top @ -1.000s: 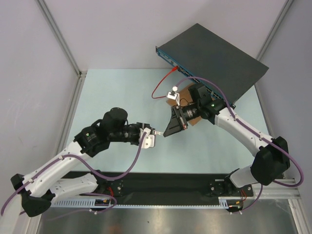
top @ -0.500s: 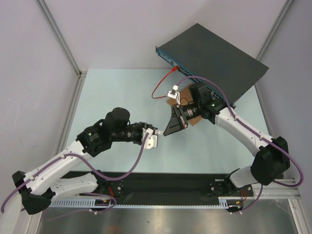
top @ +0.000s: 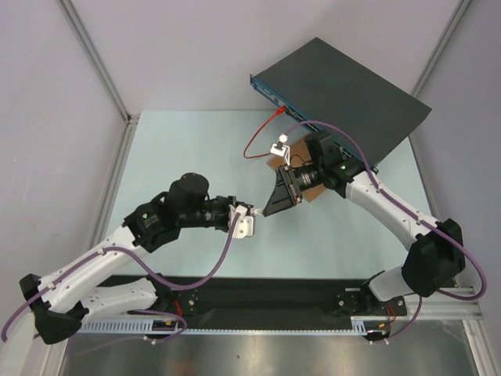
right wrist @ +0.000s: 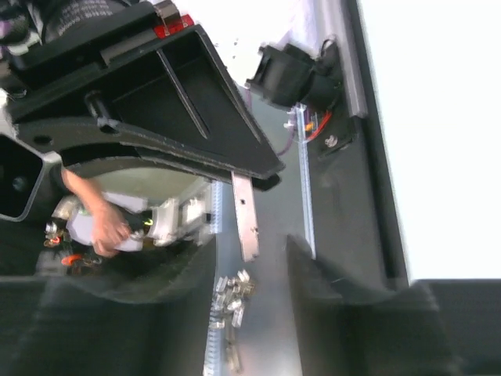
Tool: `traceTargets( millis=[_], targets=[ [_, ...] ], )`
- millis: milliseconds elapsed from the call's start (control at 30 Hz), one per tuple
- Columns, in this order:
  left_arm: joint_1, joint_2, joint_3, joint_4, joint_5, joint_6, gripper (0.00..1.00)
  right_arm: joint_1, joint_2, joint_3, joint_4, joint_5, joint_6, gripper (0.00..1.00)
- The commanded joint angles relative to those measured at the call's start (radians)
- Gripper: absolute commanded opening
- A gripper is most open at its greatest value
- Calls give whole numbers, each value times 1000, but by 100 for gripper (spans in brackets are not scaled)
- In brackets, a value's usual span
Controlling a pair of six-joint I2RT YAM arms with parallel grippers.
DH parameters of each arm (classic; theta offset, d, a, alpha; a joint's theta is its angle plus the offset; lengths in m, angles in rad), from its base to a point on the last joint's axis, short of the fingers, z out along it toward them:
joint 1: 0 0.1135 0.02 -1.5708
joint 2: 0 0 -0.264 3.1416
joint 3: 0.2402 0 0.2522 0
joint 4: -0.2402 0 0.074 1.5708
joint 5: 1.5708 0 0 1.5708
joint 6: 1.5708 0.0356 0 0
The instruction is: Insert the plug into the switch port
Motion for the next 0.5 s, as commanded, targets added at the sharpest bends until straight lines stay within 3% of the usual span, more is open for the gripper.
traceTargets(
  millis=[0,100,267,367,467],
  targets=[
    [-8,4,27,72,-36,-70,0,-57,-4,97,33,20,-3,50],
    [-8,32,58,94,-67,-197,0,-154,-26,205,57,87,6,67],
    [-8,145,144,112,-128,-400,0,-347,-106,259,186,144,141,77],
    [-8,211,211,131,-183,-534,0,-502,-190,233,235,165,224,87],
    [-8,314,309,128,-260,-627,0,-684,-277,209,240,180,270,90]
  ],
)
